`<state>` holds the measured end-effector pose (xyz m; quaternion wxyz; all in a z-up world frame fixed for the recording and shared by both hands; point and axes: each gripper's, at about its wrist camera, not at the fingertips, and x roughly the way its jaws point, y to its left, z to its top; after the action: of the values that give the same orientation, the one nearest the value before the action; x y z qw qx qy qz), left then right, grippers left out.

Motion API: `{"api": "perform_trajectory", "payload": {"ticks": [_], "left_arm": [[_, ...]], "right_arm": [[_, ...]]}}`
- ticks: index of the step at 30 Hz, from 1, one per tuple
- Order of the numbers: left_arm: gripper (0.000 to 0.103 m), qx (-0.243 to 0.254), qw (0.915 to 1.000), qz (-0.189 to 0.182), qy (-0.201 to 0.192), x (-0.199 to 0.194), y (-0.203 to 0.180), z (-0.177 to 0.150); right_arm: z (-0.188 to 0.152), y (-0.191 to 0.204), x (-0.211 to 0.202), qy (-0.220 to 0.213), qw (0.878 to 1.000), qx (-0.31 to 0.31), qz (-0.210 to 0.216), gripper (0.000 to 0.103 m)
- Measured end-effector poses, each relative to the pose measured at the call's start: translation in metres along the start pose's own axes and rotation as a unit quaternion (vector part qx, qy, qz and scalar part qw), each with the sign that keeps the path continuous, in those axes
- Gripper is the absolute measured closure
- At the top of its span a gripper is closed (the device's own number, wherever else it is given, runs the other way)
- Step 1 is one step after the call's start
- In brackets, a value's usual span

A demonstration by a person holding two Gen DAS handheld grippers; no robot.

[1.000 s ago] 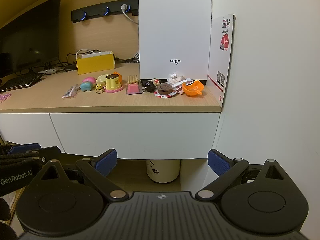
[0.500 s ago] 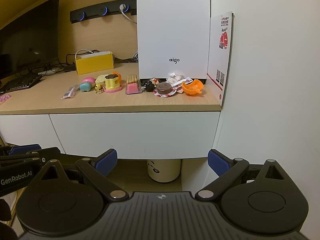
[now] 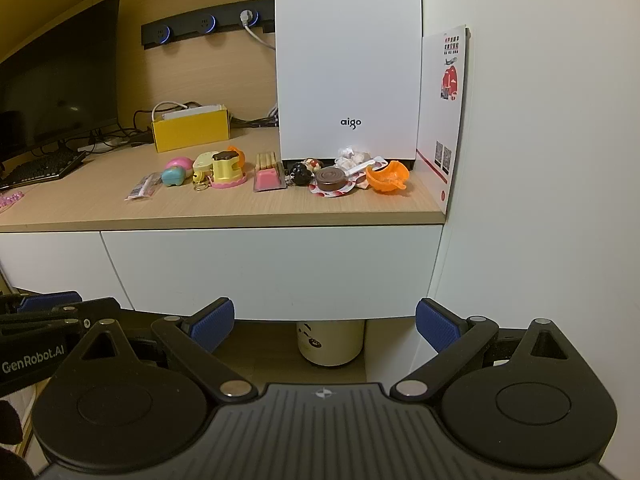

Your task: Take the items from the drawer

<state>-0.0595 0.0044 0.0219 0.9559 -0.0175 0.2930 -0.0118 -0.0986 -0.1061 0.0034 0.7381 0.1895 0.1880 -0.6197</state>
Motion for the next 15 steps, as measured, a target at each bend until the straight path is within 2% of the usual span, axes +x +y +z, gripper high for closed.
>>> {"api": "perform_trajectory", "payload": {"ticks": [15], "left_arm": [[0.063, -0.004, 1.0000, 0.003, 0.002, -0.0020, 0.0053, -0.0020]], "right_arm": [[-0.0032, 0.0067, -0.0011, 0.003, 1.000, 0.000, 0.001, 0.005]]}}
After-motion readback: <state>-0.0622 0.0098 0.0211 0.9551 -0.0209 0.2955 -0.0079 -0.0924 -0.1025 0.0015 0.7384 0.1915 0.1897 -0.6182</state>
